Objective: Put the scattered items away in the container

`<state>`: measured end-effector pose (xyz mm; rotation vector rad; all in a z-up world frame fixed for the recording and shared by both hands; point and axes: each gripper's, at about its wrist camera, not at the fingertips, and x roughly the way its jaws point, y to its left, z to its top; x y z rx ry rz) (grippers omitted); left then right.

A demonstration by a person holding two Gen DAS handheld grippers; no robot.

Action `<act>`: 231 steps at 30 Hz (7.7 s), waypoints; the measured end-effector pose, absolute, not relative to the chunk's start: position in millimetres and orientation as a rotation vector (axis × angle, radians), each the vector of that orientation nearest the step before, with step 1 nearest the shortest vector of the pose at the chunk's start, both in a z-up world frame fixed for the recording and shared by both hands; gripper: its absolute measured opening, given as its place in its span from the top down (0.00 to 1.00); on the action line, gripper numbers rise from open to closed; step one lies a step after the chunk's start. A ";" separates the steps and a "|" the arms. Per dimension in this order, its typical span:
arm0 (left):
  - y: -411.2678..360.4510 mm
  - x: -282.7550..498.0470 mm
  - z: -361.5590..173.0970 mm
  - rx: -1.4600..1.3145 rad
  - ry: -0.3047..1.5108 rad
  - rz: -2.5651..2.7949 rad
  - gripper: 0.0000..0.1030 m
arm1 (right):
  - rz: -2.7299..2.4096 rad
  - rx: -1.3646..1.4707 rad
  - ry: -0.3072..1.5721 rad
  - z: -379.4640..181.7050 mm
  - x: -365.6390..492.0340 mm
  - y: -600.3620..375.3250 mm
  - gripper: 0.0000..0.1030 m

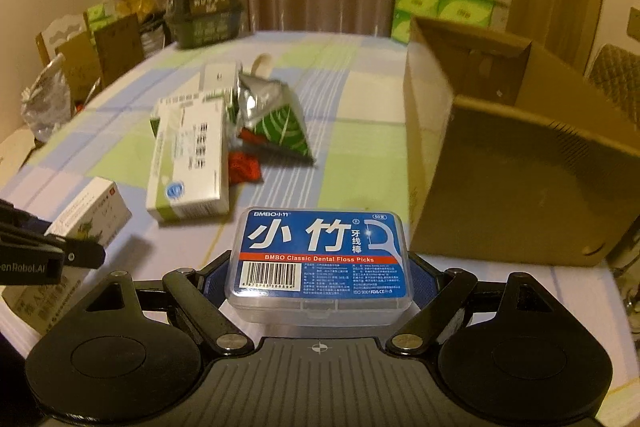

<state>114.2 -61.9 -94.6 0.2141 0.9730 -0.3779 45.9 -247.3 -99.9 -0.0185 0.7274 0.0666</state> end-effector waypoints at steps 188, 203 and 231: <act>30.3 231.0 -109.0 -0.026 0.914 -0.252 0.01 | 0.326 -0.156 0.780 -130.8 173.2 -148.4 0.33; -47.1 224.8 -112.1 0.052 0.888 -0.494 0.07 | 0.154 -0.140 0.729 -101.2 153.6 -228.5 0.33; -118.9 213.7 -130.3 0.417 0.915 -0.837 0.73 | 0.210 -0.124 0.728 -95.3 142.9 -237.5 0.33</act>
